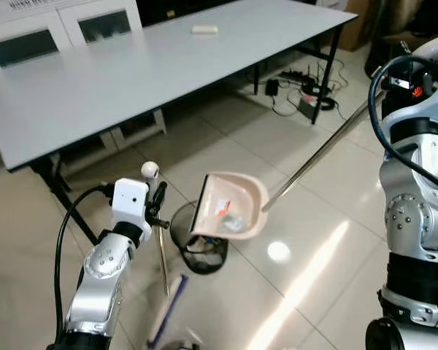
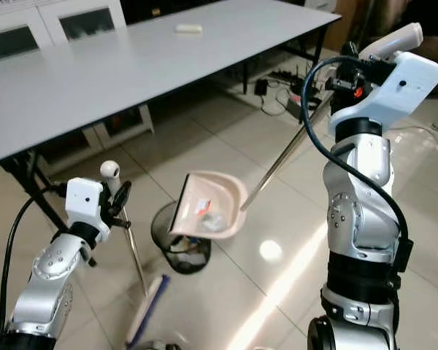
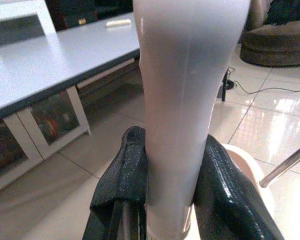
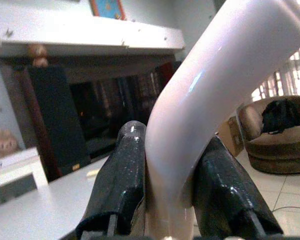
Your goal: Sweep floor
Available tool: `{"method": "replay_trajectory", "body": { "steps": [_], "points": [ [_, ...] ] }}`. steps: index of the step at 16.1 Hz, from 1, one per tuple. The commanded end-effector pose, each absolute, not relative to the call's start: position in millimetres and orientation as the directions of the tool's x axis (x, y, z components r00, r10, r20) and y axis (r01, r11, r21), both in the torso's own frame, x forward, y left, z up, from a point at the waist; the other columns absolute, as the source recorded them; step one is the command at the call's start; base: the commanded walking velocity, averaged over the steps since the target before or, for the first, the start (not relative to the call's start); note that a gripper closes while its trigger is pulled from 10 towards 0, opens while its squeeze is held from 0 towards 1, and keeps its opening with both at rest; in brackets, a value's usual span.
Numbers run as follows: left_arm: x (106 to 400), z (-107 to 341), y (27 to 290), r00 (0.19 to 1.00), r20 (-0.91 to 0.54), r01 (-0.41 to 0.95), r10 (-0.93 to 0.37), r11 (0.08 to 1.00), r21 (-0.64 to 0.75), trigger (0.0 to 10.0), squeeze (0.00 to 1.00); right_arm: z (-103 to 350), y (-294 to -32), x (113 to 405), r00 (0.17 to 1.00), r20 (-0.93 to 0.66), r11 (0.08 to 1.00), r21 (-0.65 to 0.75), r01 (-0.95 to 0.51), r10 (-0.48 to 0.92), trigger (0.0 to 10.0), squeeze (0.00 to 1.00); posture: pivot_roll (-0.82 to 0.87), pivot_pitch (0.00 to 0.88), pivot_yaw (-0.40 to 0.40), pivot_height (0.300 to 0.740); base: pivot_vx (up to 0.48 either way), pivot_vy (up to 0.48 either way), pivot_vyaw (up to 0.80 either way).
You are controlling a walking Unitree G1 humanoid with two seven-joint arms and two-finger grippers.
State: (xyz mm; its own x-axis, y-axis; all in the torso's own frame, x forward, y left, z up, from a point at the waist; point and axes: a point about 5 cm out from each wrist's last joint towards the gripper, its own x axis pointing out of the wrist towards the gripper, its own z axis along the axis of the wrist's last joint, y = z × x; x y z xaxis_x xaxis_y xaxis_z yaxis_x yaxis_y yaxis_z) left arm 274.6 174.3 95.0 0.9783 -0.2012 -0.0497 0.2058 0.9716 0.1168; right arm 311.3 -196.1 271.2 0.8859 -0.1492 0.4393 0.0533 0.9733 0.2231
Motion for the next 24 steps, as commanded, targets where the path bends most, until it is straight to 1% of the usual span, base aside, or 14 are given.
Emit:
{"method": "replay_trajectory", "body": {
  "steps": [1,2,5,7,11,14,18,20,21,23,24],
  "points": [
    [277.3,103.4,176.6,0.982,-0.023,0.19,-0.188,0.972,0.139,10.0,0.0,277.9,-190.8,310.4,0.874,0.47,0.973,0.229,0.01,-0.12,10.0,0.0,-0.02,0.055,0.052,0.74,0.341,0.0,0.0],
    [276.1,102.5,175.3,0.981,-0.025,0.192,-0.19,0.971,0.142,10.0,0.0,275.9,-189.4,311.2,0.882,0.46,0.98,0.199,0.011,-0.103,10.0,0.0,-0.02,0.054,0.051,0.74,0.345,0.0,0.54],
    [277.6,103.1,175.4,0.982,-0.025,0.188,-0.186,0.972,0.142,10.0,0.0,276.0,-188.3,312.2,0.878,0.466,0.981,0.195,0.016,-0.107,10.0,0.0,-0.02,0.058,0.051,0.74,0.341,0.0,0.8],
    [278.2,103.7,175.8,0.982,-0.024,0.186,-0.185,0.972,0.143,10.0,0.0,275.6,-191.4,312.0,0.873,0.469,0.969,0.245,0.018,-0.135,10.0,0.0,-0.02,0.059,0.052,0.74,0.339,0.0,0.0],
    [278.5,103.4,173.4,0.98,-0.028,0.197,-0.195,0.97,0.141,10.0,0.0,275.5,-195.2,311.9,0.872,0.467,0.967,0.253,0.028,-0.147,10.0,0.0,-0.02,0.062,0.055,0.74,0.335,0.0,0.0],
    [278.3,100.5,170.9,0.975,-0.052,0.222,-0.217,0.965,0.142,10.0,0.0,275.7,-198.6,310.3,0.862,0.477,0.961,0.275,0.037,-0.17,10.0,0.0,-0.01,0.068,0.058,0.74,0.0,0.0,0.0],
    [278.5,99.1,171.4,0.976,-0.056,0.219,-0.213,0.965,0.143,10.0,0.0,275.3,-201.6,309.4,0.858,0.48,0.96,0.276,0.049,-0.182,10.0,0.0,-0.01,0.065,0.064,0.74,0.0,0.0,0.0],
    [279.3,98.9,172.1,0.974,-0.059,0.225,-0.219,0.963,0.15,10.0,0.0,275.2,-200.4,309.8,0.858,0.487,0.966,0.254,0.043,-0.166,10.0,0.0,-0.01,0.063,0.072,0.74,0.0,0.0,0.0],
    [280.1,99.1,172.2,0.973,-0.059,0.228,-0.221,0.961,0.154,10.0,0.0,277.0,-196.5,309.5,0.851,0.511,0.98,0.199,0.016,-0.118,10.0,0.0,-0.01,0.065,0.074,0.74,0.0,0.0,0.0],
    [281.6,99.5,172.8,0.974,-0.058,0.227,-0.221,0.961,0.156,10.0,0.0,278.2,-190.6,309.5,0.842,0.535,0.989,0.148,-0.004,-0.076,10.0,0.0,-0.01,0.067,0.074,0.74,0.0,0.0,0.0],
    [281.9,99.4,172.8,0.974,-0.058,0.227,-0.221,0.961,0.156,10.0,0.0,279.1,-186.6,309.8,0.836,0.547,0.996,0.093,-0.015,-0.039,10.0,0.0,-0.01,0.067,0.073,0.74,0.0,0.0,0.0]
  ]
}}
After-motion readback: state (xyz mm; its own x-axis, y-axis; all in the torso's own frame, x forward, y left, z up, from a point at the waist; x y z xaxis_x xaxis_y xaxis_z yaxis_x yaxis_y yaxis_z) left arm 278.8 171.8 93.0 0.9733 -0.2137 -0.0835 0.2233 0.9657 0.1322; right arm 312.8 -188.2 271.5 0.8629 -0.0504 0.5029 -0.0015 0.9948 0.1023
